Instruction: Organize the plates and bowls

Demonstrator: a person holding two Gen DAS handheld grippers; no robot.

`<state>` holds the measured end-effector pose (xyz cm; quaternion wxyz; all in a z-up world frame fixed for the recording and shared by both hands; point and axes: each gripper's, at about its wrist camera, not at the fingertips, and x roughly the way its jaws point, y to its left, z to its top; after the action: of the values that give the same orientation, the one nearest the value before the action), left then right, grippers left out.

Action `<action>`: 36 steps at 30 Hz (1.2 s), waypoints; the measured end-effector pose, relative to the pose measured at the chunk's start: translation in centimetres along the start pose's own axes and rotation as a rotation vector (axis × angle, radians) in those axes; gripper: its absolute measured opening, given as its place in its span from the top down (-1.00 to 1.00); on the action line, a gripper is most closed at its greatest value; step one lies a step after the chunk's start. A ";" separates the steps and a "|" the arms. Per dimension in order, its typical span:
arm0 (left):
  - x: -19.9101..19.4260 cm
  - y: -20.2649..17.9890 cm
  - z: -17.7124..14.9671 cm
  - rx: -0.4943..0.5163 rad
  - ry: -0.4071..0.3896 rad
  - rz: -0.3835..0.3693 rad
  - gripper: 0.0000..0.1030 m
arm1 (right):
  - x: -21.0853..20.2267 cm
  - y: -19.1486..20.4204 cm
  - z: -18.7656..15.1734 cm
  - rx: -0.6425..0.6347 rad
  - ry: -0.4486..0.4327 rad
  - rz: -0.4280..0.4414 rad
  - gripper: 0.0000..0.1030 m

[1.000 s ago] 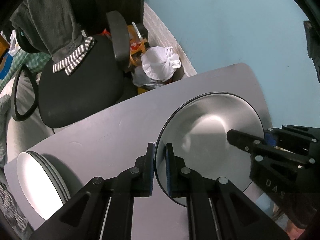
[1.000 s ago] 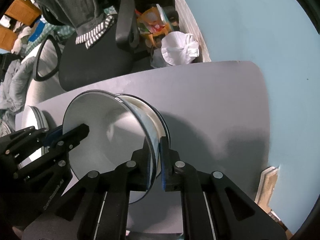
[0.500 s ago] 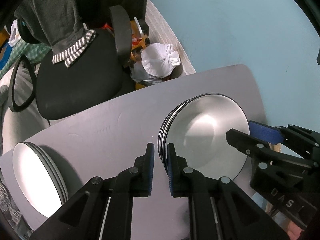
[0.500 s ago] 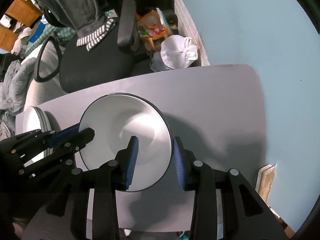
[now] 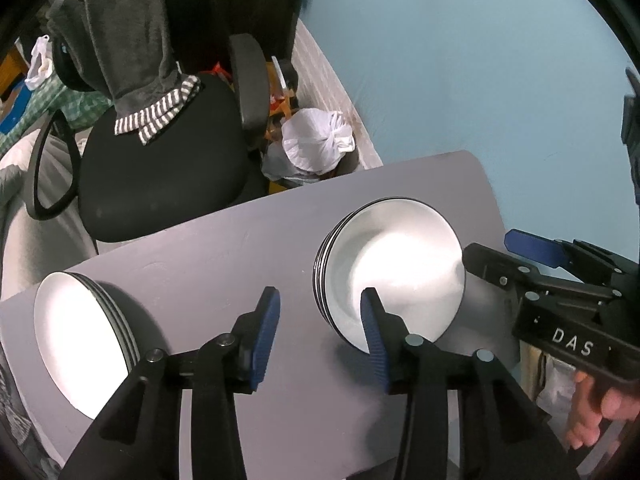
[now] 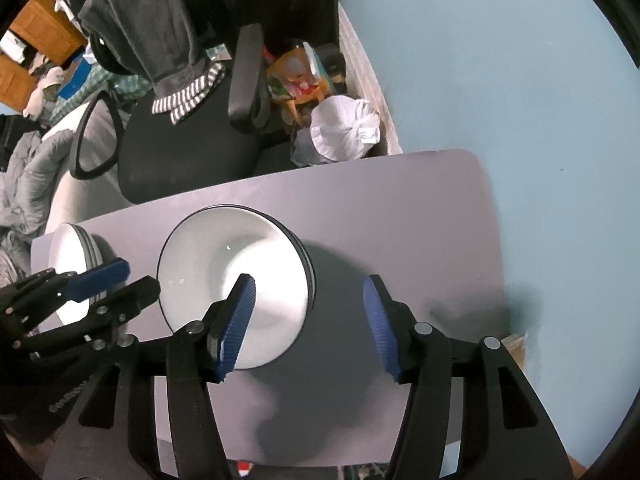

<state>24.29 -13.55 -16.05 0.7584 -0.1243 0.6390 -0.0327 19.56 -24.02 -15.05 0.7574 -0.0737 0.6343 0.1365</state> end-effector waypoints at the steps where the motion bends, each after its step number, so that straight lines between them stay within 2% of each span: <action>1: -0.3 0.0 -0.1 -0.003 -0.006 -0.004 0.18 | -0.2 -0.2 -0.1 0.000 -0.002 -0.004 -0.11; 9: -1.9 0.2 -0.7 -0.040 -0.031 -0.041 0.08 | -1.8 -0.6 -1.0 -0.026 -0.030 -0.020 -0.13; 17: -2.0 0.5 -1.4 -0.051 -0.007 -0.060 0.06 | -2.7 -0.7 -1.5 -0.057 -0.041 -0.031 -0.16; 28: -1.5 1.5 -1.8 -0.091 0.007 -0.065 -0.06 | -2.3 -1.4 -1.9 -0.062 -0.006 -0.031 -0.16; 32: -1.4 1.7 -1.7 -0.104 0.013 -0.100 -0.19 | -2.3 -1.6 -1.8 -0.056 0.001 -0.013 -0.17; 36: -1.0 1.8 -1.5 -0.114 0.027 -0.124 -0.20 | -1.7 -2.1 -1.5 -0.051 0.024 0.007 -0.17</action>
<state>22.44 -11.81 -15.75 0.7378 -0.2063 0.6412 -0.0448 18.51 -26.59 -13.82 0.7472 -0.0925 0.6397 0.1547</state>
